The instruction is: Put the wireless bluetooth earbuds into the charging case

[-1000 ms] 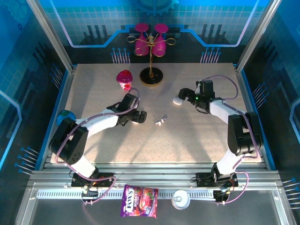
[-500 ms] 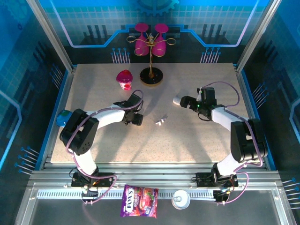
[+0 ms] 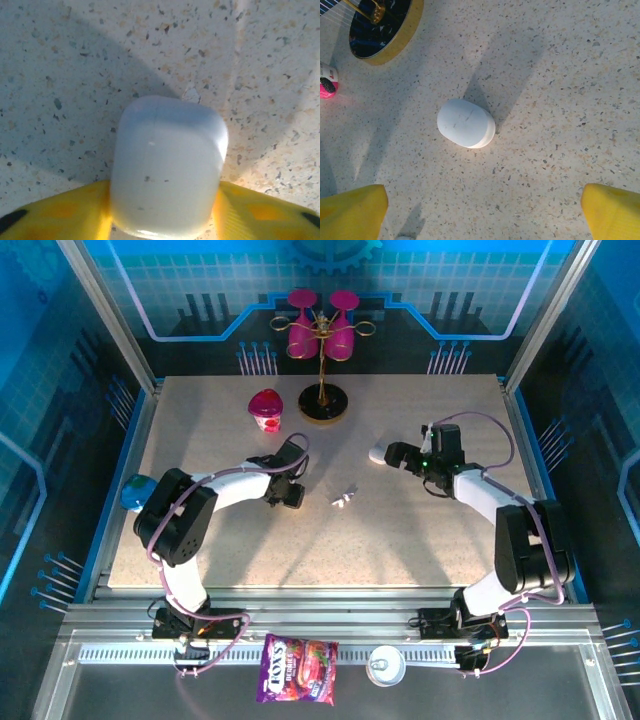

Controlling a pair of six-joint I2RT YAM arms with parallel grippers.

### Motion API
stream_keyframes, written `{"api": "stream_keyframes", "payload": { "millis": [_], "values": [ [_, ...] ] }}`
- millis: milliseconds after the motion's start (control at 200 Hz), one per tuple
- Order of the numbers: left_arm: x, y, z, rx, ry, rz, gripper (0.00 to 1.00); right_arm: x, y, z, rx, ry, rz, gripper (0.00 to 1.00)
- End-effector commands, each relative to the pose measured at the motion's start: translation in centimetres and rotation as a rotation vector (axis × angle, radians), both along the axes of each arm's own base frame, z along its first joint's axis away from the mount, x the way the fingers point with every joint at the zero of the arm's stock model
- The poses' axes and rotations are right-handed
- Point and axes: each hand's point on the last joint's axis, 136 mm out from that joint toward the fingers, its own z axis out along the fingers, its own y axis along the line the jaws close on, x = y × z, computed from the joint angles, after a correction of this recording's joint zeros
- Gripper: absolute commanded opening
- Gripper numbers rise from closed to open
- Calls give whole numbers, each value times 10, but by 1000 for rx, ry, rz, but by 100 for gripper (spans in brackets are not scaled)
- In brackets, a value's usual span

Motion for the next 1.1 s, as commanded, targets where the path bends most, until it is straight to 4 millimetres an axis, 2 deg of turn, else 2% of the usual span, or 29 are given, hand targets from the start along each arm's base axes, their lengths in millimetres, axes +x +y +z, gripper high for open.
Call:
{"api": "stream_keyframes", "payload": {
  "millis": [0,95,205,290,450,495,505,540,685,790,926,1096],
  "values": [
    [-1,-4,0,6,20,-16,45,-7,-4,7,9,0,0,99],
    [-1,-5,3,11,7,-25,38,-10,-3,10,20,0,7,99],
    [2,-3,11,29,-45,-33,38,-15,5,17,60,-5,33,99],
    [6,-8,24,25,-122,-70,38,-20,17,28,109,-22,94,98],
    [10,-31,58,-41,-277,-206,36,-41,52,52,206,-20,296,96],
    [9,-41,68,-66,-314,-264,36,-53,61,51,206,9,348,96],
    [8,-43,70,-71,-323,-279,35,-51,64,59,205,-7,361,96],
    [7,-52,80,-87,-366,-331,33,-55,70,65,195,-6,398,96],
    [-9,-84,114,-203,-536,-554,28,-78,96,79,170,22,529,94],
    [-33,-102,132,-277,-654,-763,28,-92,115,90,201,30,608,91],
    [-46,-109,151,-278,-781,-865,27,-109,140,100,249,57,706,84],
    [-64,-120,156,-245,-861,-1026,26,-121,162,101,260,92,778,73]
  ]
}}
